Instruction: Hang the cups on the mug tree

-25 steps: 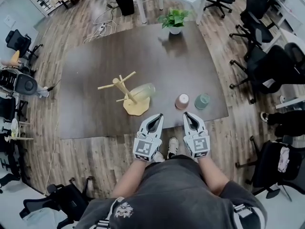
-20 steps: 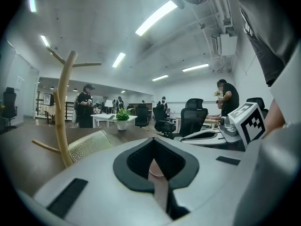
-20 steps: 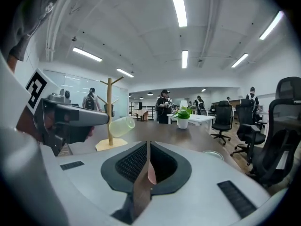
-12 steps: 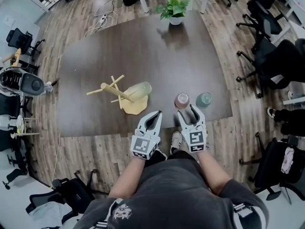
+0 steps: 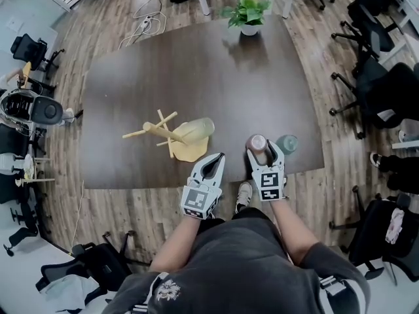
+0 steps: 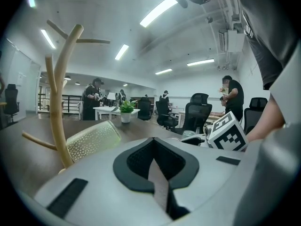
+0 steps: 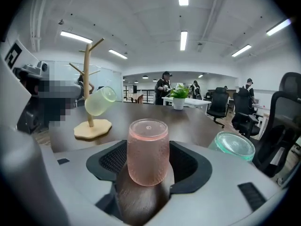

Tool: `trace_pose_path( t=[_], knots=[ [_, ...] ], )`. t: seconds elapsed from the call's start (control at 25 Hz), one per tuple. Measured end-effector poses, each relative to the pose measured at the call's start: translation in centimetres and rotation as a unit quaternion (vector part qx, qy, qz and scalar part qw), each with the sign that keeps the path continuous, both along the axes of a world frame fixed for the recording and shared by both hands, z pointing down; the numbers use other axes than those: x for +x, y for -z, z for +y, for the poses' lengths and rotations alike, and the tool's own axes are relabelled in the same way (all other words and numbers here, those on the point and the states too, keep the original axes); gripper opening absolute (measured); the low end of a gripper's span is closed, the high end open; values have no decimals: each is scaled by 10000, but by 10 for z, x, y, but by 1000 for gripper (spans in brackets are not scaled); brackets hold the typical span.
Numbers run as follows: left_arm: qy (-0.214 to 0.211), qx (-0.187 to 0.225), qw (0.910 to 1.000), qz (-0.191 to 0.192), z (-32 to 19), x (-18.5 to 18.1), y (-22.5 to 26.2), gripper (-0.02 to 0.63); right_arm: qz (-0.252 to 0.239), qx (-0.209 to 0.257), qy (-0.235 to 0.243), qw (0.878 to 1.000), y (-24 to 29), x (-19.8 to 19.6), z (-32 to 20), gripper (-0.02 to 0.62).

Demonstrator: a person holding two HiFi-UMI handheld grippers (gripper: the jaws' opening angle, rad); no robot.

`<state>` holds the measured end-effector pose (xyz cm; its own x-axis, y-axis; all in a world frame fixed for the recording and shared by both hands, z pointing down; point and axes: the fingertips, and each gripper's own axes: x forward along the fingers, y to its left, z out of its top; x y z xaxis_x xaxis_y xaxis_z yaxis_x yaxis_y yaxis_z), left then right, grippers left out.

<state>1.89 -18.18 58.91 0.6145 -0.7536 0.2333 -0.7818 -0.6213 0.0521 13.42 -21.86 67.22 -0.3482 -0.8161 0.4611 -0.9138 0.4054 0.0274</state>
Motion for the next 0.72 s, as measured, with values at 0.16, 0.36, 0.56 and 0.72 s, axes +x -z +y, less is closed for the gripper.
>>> trace_pose_path(
  t=[0.16,0.36,0.56,0.72],
  knots=[
    [-44,30,10000,58,-8,-7,-2,6,17,21,-3,10000,-1,-4,-3,296],
    [-133,25,9998,122,-5,-12,-3,6,-210,89,-104,9997,11,-5,-1,296],
    [-209,86,9995,213,2,-20,6,6,-653,277,-229,9972,43,-9,3,296],
    [-164,186,9996,169,6,-28,16,6,-1145,424,-270,9921,80,-17,6,296]
  ],
)
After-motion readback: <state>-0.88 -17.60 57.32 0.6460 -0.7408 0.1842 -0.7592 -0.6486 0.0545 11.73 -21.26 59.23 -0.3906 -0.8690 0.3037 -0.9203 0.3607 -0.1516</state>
